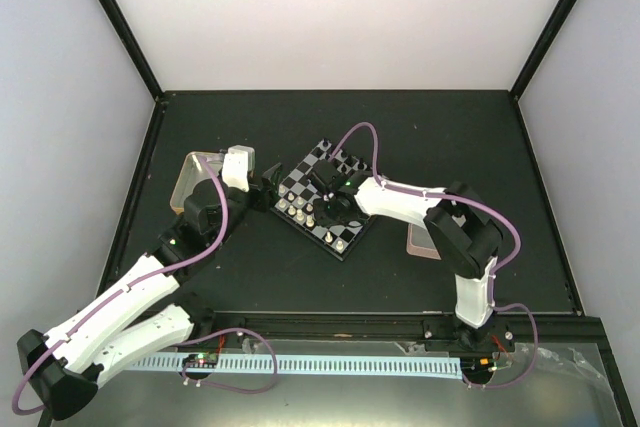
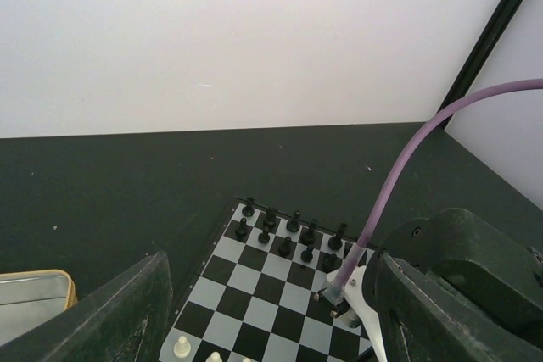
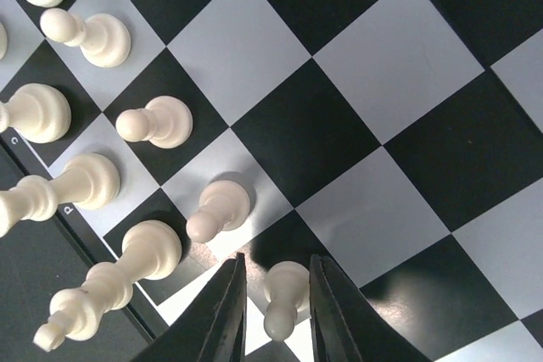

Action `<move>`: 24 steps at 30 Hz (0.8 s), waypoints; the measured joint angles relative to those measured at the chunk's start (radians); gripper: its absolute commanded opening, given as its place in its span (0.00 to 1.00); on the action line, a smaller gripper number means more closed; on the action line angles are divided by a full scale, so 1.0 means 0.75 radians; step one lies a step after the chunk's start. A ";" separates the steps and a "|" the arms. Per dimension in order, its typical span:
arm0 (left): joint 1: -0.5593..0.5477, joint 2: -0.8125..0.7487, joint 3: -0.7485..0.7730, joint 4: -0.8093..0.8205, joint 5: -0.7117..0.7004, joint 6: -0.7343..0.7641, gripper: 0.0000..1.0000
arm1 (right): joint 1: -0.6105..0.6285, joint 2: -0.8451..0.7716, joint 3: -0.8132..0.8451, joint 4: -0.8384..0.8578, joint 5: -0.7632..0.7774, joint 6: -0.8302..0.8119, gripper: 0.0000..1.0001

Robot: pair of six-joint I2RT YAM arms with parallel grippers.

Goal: Set up the chess pieces on the board
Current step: Place the chess piece on the chessboard.

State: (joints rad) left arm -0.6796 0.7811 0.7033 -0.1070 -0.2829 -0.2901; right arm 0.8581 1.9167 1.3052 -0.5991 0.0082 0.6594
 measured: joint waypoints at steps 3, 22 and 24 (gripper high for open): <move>0.000 0.000 0.000 0.000 0.000 0.001 0.68 | 0.000 -0.008 -0.001 0.003 0.003 0.003 0.24; 0.004 -0.003 0.000 0.000 0.000 0.001 0.68 | -0.373 -0.719 -0.450 0.004 0.461 0.103 0.33; 0.006 -0.003 0.000 0.000 0.001 0.000 0.68 | -0.485 -0.781 -0.535 -0.015 0.490 0.110 0.34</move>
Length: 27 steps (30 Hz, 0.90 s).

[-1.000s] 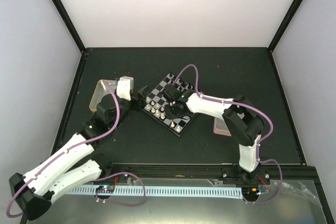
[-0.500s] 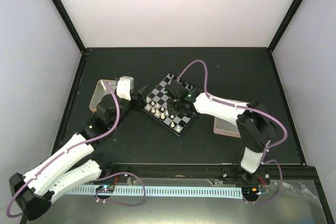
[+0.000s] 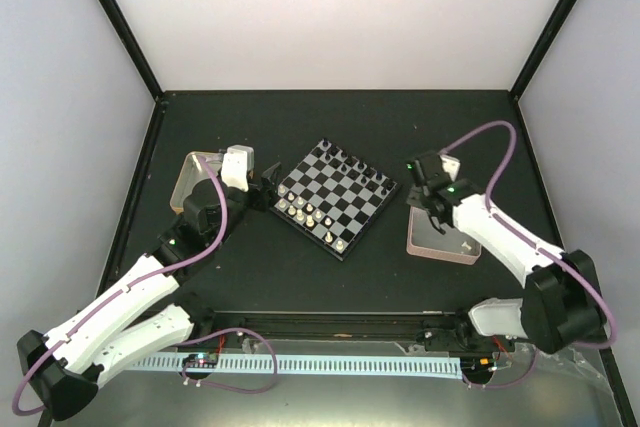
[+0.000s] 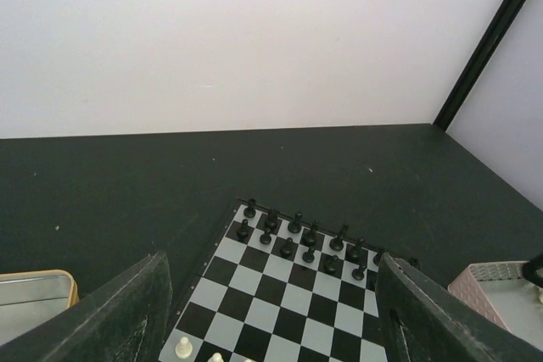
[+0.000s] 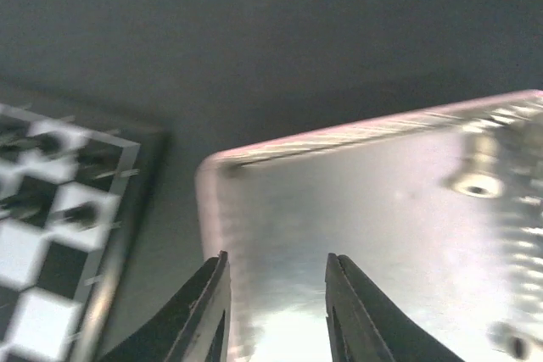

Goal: Set up the chess pieces on the board
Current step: Pick up the chess piece from the storage box.

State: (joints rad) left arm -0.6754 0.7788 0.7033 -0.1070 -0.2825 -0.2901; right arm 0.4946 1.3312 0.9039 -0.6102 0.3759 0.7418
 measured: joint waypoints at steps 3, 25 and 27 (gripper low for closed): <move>0.001 0.000 0.000 0.000 0.000 0.000 0.68 | -0.147 -0.074 -0.109 -0.018 0.021 0.004 0.38; 0.001 -0.015 0.000 -0.001 0.000 0.000 0.68 | -0.617 0.159 -0.203 0.123 -0.141 -0.083 0.42; 0.001 -0.018 0.000 -0.001 0.000 0.001 0.68 | -0.622 0.177 -0.196 0.136 -0.154 -0.084 0.42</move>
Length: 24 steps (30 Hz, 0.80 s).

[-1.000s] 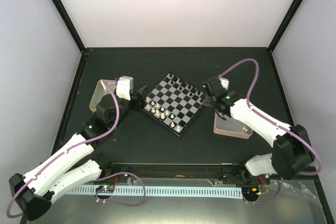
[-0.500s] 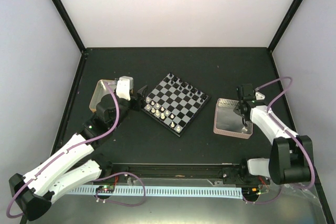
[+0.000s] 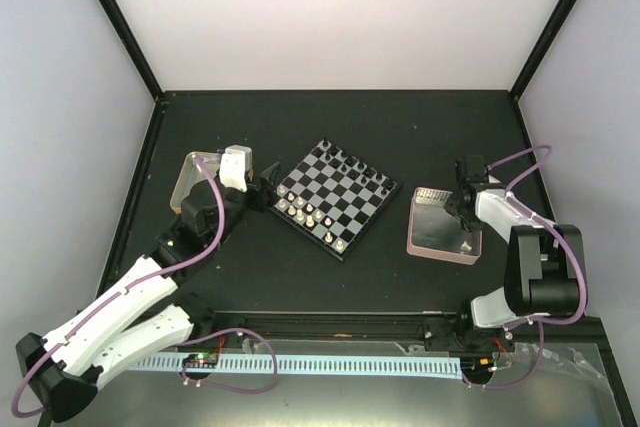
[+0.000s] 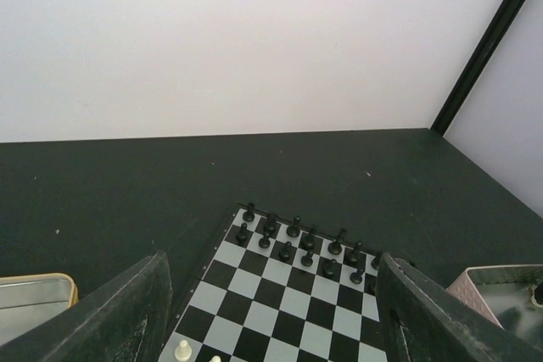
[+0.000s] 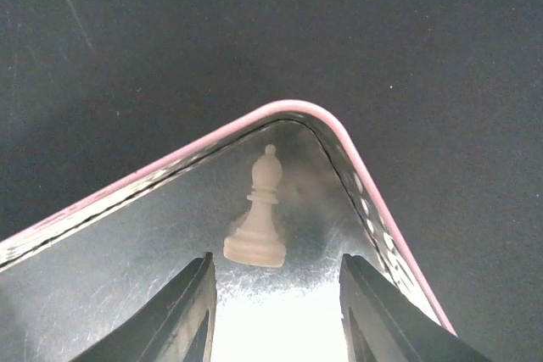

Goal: Set up the chess pieces on the board
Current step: Pick up the chess piece from the storage box.

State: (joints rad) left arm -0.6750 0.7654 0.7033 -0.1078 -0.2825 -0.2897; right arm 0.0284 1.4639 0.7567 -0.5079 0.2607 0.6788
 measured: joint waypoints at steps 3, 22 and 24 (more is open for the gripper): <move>0.000 -0.001 0.000 -0.001 0.000 -0.001 0.68 | -0.004 0.018 0.003 0.015 -0.008 -0.001 0.42; 0.000 0.000 0.000 -0.001 0.000 -0.001 0.68 | -0.012 0.155 0.068 0.020 -0.006 0.001 0.30; 0.000 0.000 0.000 -0.001 0.000 -0.001 0.68 | -0.014 0.166 0.071 0.020 -0.006 0.001 0.24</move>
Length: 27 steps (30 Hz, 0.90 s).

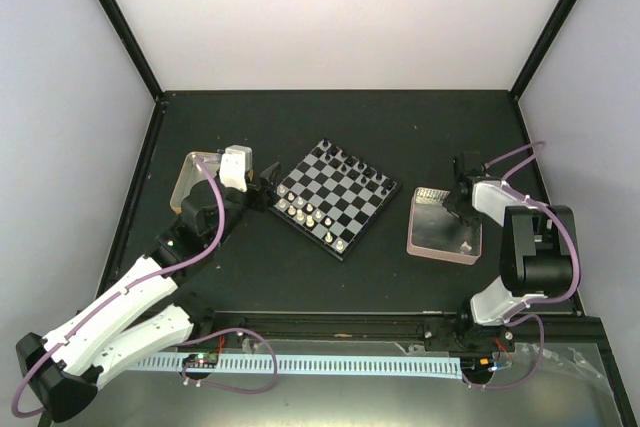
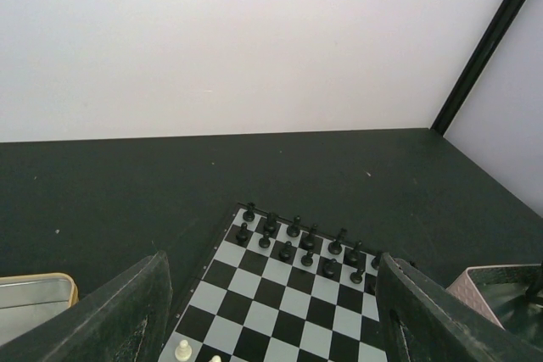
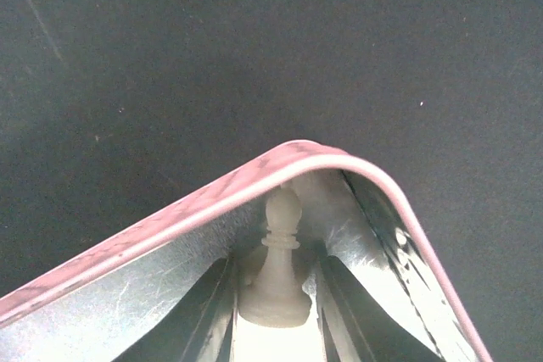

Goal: Set up the chess pieces on the board
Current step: Pick up the chess piece from the storage box, then place the chess piece on the chessboard.

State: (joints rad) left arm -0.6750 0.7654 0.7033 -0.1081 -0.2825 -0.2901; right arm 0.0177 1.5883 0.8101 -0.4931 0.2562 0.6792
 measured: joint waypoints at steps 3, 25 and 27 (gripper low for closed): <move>0.000 0.000 0.000 0.000 0.000 0.000 0.68 | -0.005 0.001 0.005 -0.001 -0.001 0.005 0.15; 0.002 0.089 0.001 0.128 0.475 -0.005 0.84 | 0.024 -0.657 -0.209 0.300 -0.868 -0.187 0.10; 0.002 0.110 0.012 0.150 0.569 -0.024 0.89 | 0.046 -0.708 -0.225 0.391 -1.022 -0.193 0.12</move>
State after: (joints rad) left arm -0.6735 0.8478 0.7124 0.0040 0.1440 -0.3080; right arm 0.0521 1.0573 0.6411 -0.1997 -0.5106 0.5346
